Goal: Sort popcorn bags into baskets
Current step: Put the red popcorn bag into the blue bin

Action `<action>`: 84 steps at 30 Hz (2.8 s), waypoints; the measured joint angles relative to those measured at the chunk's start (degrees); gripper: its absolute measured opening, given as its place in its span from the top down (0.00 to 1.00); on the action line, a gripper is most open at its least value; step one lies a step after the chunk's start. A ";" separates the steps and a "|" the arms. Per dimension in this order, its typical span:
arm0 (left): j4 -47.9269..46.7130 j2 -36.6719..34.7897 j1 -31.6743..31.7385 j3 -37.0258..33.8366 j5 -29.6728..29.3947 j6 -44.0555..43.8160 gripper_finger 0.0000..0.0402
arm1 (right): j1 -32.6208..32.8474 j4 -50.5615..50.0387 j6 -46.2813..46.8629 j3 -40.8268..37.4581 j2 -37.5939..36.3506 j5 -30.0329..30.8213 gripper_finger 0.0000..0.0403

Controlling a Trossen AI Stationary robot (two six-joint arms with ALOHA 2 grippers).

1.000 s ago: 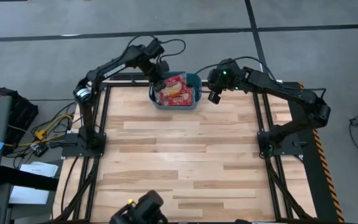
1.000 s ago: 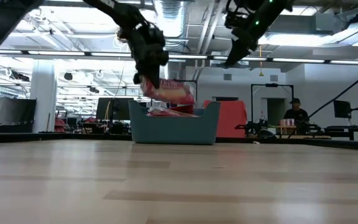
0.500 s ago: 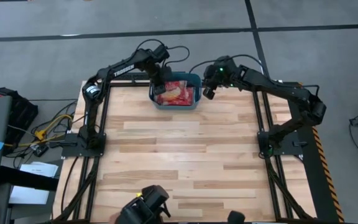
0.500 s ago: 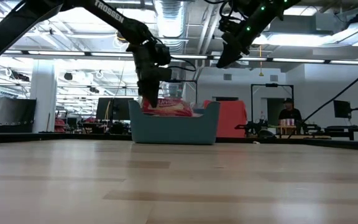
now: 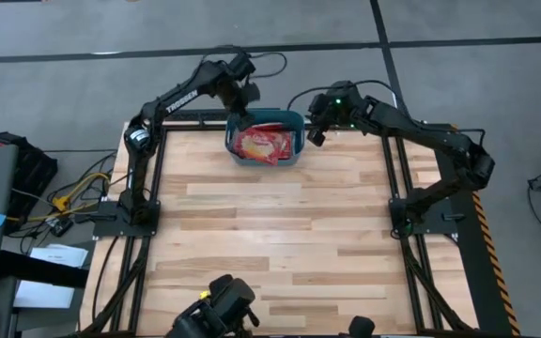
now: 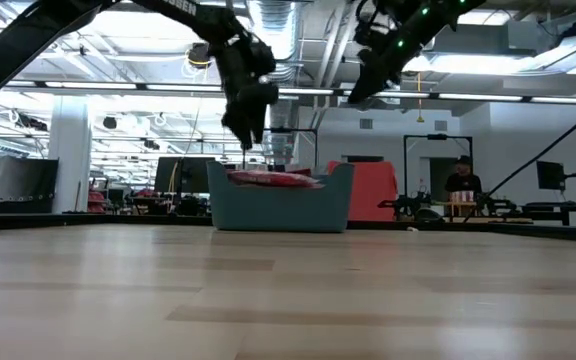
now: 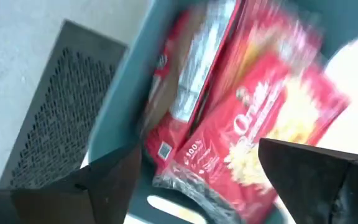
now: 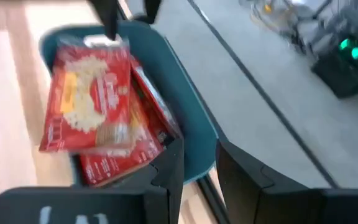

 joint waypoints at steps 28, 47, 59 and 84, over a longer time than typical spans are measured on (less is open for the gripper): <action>12.00 -30.69 -17.77 -14.24 13.88 -12.28 0.21 | -15.01 -0.37 10.77 -17.56 -30.21 -37.60 0.63; 47.98 -26.15 -20.31 -58.38 19.44 -21.11 0.21 | -13.91 3.42 11.73 -18.12 -30.24 -36.91 0.64; 56.97 -20.11 -16.28 -57.03 19.59 -21.04 0.21 | -13.97 3.26 11.75 -18.12 -30.60 -36.89 0.65; 63.76 -17.40 -22.51 -57.08 21.22 -23.21 0.21 | -13.97 2.70 11.53 -18.12 -30.66 -36.90 0.64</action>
